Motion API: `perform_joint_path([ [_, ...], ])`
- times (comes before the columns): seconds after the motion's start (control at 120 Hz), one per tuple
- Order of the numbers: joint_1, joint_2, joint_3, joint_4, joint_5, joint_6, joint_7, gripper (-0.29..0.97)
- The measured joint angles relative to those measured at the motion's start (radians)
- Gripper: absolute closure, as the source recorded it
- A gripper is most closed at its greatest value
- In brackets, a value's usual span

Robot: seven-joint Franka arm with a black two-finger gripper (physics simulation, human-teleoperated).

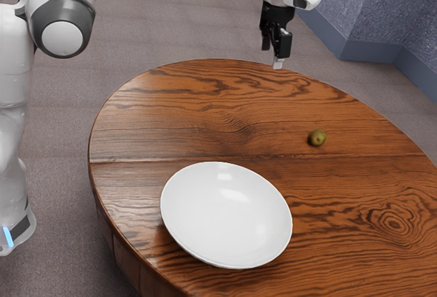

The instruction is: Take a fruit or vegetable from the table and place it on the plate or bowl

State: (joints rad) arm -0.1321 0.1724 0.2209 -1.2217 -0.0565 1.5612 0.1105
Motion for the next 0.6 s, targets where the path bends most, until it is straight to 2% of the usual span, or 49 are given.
perform_joint_path([
  [0.25,0.015,0.010,0.001,0.004,-0.013,0.011,0.005,0.00],
  [0.35,0.024,0.139,-0.004,0.131,-0.023,0.098,0.001,0.00],
  [0.517,0.024,0.298,-0.024,0.182,-0.050,0.357,-0.024,0.00],
  [0.6,0.052,0.438,-0.048,0.327,-0.084,0.469,-0.037,0.00],
])
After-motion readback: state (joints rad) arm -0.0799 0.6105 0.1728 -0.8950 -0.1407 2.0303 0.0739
